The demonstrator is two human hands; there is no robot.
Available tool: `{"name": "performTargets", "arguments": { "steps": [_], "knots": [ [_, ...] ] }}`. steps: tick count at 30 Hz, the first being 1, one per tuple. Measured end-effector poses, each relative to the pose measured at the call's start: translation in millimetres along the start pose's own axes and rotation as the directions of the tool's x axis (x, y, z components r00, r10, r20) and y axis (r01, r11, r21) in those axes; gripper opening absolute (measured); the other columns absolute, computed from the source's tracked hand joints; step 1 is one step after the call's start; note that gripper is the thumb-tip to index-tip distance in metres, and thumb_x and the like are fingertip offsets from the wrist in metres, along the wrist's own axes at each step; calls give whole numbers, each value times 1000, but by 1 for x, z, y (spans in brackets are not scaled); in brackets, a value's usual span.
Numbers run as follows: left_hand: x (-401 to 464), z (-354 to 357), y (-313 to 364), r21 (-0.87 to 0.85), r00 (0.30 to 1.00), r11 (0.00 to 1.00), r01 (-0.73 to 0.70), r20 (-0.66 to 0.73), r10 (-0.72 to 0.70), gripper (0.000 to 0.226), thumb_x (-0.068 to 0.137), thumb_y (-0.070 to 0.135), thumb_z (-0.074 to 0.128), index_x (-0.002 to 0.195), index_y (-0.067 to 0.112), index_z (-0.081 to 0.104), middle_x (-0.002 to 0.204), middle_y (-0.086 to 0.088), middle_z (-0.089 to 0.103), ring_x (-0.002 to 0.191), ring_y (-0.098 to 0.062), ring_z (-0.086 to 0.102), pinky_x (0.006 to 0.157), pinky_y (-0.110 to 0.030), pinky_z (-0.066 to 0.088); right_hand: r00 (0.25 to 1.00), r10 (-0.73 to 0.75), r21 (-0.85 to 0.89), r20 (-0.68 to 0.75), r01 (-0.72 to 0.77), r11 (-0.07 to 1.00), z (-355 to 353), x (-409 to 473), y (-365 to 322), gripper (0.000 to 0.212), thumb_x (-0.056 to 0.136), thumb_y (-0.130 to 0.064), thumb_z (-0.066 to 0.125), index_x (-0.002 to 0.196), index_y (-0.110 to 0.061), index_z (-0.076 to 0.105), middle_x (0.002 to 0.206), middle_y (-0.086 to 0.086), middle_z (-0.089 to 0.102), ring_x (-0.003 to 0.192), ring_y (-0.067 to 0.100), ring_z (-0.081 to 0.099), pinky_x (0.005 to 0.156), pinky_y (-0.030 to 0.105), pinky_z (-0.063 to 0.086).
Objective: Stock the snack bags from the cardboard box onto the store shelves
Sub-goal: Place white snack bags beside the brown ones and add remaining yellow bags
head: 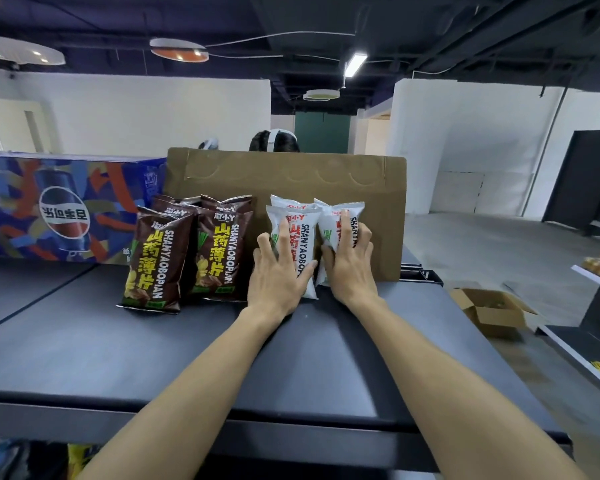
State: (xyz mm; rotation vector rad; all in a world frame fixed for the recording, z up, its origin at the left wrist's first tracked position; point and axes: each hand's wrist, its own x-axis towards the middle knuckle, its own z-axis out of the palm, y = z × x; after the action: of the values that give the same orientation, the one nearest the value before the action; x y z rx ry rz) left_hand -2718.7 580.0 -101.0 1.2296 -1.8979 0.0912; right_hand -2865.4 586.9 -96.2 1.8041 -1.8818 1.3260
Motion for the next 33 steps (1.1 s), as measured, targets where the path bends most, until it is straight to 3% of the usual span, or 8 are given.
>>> {"name": "performTargets", "arguments": {
  "steps": [5, 9, 14, 18, 23, 27, 30, 33],
  "knots": [
    [1, 2, -1, 0, 999, 1000, -6, -48, 6, 74, 98, 54, 34, 155, 16, 6, 135, -18, 25, 102, -36, 40, 87, -46, 44, 998, 41, -183, 40, -33, 982, 5, 0, -4, 74, 99, -43, 45, 156, -22, 2, 145, 20, 22, 106, 37, 37, 91, 47, 41],
    [2, 6, -5, 95, 994, 995, -29, -100, 39, 69, 100, 49, 32, 152, 8, 16, 134, -22, 30, 95, -37, 41, 84, -47, 43, 993, 62, -309, 98, -29, 951, 4, -5, -4, 83, 94, -45, 42, 155, -23, -11, 143, 18, 24, 109, 36, 37, 90, 44, 41],
    [4, 3, -2, 166, 990, 986, -20, -136, 43, 64, 99, 42, 40, 148, 4, 27, 131, -25, 35, 95, -40, 46, 86, -48, 45, 976, 84, -247, 198, -33, 969, -1, -2, -19, 85, 93, -39, 43, 154, -20, -14, 143, 19, 22, 110, 37, 36, 95, 46, 36],
    [4, -3, -7, 142, 990, 988, 54, -134, -34, 63, 100, 36, 45, 149, 4, 23, 137, -25, 30, 112, -41, 41, 96, -49, 41, 965, 41, -198, 259, 12, 980, 6, -5, -36, 80, 100, -44, 39, 154, -19, -13, 148, 20, 18, 111, 39, 37, 97, 45, 36],
    [-4, -10, -8, 168, 994, 986, -13, -105, 31, 68, 99, 30, 49, 147, -8, 21, 143, -30, 21, 128, -45, 28, 108, -54, 36, 963, 79, -189, 259, -29, 982, -11, -18, -39, 73, 99, -52, 37, 155, -30, -4, 154, 16, 9, 122, 40, 31, 99, 46, 37],
    [-20, -23, -2, 258, 988, 960, -113, -77, 137, 73, 94, 19, 55, 151, -4, 17, 149, -26, 16, 139, -44, 19, 114, -48, 25, 960, 97, -195, 263, -46, 980, -38, -30, -46, 64, 100, -46, 39, 154, -30, 8, 155, 12, 11, 127, 39, 29, 101, 46, 37],
    [-32, -42, 2, 256, 985, 954, -156, -29, 169, 70, 85, 12, 64, 147, 4, 32, 144, -24, 31, 131, -42, 36, 106, -47, 39, 944, 122, -253, 306, -43, 966, -61, -41, -62, 60, 98, -31, 48, 151, -25, 20, 148, 13, 23, 124, 36, 34, 101, 45, 38],
    [-42, -75, 7, 221, 981, 956, -191, 84, 176, 58, 86, 15, 60, 139, 16, 39, 130, -14, 47, 110, -36, 53, 84, -44, 51, 949, 108, -274, 297, -24, 961, -83, -56, -83, 39, 97, -26, 49, 133, -18, 39, 125, 11, 48, 112, 34, 49, 85, 42, 45]
  ]
}}
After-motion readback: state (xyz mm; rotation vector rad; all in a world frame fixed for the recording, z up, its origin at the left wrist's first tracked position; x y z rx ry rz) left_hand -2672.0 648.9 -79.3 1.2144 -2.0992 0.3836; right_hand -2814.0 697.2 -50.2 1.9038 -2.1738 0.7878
